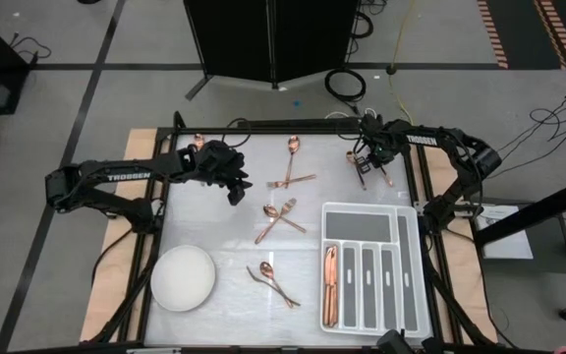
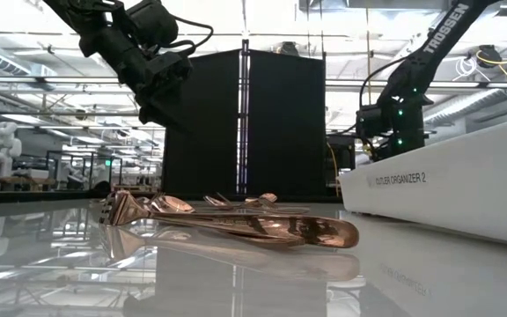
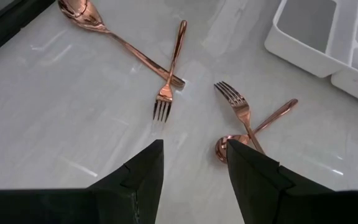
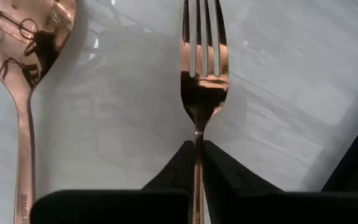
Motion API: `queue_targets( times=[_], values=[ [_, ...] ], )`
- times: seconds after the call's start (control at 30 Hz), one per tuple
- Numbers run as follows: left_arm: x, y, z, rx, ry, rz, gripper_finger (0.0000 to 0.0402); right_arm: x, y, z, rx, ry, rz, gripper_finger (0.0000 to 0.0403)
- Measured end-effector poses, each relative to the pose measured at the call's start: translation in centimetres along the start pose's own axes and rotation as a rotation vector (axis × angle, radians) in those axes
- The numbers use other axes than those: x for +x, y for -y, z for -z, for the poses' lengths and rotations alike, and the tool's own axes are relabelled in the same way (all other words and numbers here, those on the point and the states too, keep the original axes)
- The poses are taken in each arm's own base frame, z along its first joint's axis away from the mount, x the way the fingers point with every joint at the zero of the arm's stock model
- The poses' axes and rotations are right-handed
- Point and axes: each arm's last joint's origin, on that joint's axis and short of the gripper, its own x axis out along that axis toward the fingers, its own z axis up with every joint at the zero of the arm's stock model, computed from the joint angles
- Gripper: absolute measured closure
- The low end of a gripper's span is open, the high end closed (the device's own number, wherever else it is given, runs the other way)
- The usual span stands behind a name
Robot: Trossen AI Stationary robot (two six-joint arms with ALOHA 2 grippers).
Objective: Sort silverware
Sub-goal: Put the brown fork in the white silverware organizer
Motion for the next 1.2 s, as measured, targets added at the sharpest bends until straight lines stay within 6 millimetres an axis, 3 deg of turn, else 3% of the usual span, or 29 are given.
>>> queue_targets(
  times=[0.27, 0.43, 0.6, 0.9, 1.07, 1.2],
  values=[
    [0.0, 0.0, 0.0, 0.03, 0.0, 0.0, 0.0228, -1.2, 0.1, -0.1, 0.005, 0.051, -0.074, 0.04],
    [0.0, 0.1, -0.6, 0.145, 0.065, 0.006, 0.0228, -4.1, 0.4, 0.0, 0.007, 0.177, -0.21, 0.0401],
    [-0.1, 0.7, -2.2, 0.29, 0.319, 0.098, 0.0228, -8.1, -0.1, 0.3, -0.076, 0.351, -0.559, 0.0402],
    [-1.9, 2.0, -5.5, 0.388, 0.765, 0.35, 0.0228, -14.8, -3.7, 1.6, -0.41, 0.632, -1.147, 0.0403],
    [-1.7, 2.2, -5.7, 0.387, 0.793, 0.442, 0.0228, -16.8, -6.2, 2.6, -0.545, 0.674, -1.301, 0.0403],
    [-0.6, 1.9, -5.2, 0.343, 0.699, 0.445, 0.0228, -16.8, -7.8, 3.8, -0.486, 0.586, -1.273, 0.0403]
  ],
)
